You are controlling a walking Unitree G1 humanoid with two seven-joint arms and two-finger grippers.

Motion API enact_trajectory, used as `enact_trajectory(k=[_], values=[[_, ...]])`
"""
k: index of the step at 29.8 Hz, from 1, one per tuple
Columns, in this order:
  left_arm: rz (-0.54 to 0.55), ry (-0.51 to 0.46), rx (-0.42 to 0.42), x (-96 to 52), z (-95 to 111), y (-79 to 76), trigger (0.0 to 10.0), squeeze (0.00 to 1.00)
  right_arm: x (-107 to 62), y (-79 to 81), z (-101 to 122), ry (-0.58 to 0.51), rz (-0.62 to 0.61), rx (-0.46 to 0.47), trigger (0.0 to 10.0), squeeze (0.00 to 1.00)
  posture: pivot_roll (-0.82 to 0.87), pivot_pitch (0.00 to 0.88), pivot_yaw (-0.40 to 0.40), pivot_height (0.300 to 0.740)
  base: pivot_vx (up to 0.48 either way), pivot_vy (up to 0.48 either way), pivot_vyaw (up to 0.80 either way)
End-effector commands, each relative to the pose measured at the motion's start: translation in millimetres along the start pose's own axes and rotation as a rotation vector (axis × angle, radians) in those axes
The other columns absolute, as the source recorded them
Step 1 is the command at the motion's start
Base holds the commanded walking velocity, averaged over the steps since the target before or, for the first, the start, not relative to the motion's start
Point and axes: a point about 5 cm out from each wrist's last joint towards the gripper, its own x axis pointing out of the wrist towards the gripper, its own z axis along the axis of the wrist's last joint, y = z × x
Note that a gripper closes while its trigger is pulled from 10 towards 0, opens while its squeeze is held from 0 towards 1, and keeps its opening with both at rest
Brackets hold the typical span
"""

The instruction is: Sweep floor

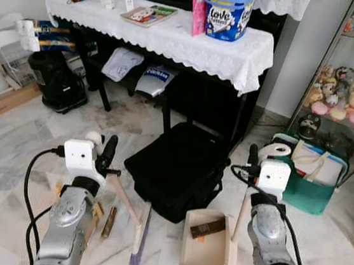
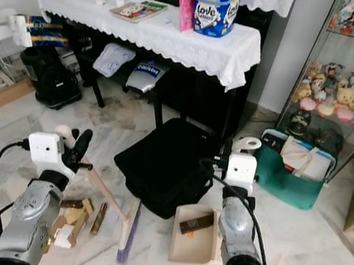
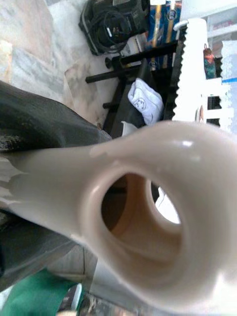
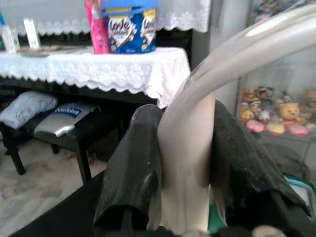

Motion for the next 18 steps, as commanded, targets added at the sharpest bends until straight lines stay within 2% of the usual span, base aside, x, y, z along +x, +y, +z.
enact_trajectory(k=[1,18], values=[[-0.006,-0.058,0.018,2.0,9.3,-2.2,10.0,0.00,6.4,5.5,10.8,-0.043,0.003,0.032,10.0,0.00,0.00,0.000,0.122,0.740,-0.322,0.000,0.00],[-0.005,-0.079,0.021,5.2,14.3,-4.0,10.0,0.00,9.9,5.9,14.8,-0.049,-0.006,0.041,10.0,0.00,0.01,0.006,0.124,0.740,-0.322,0.000,0.00]])
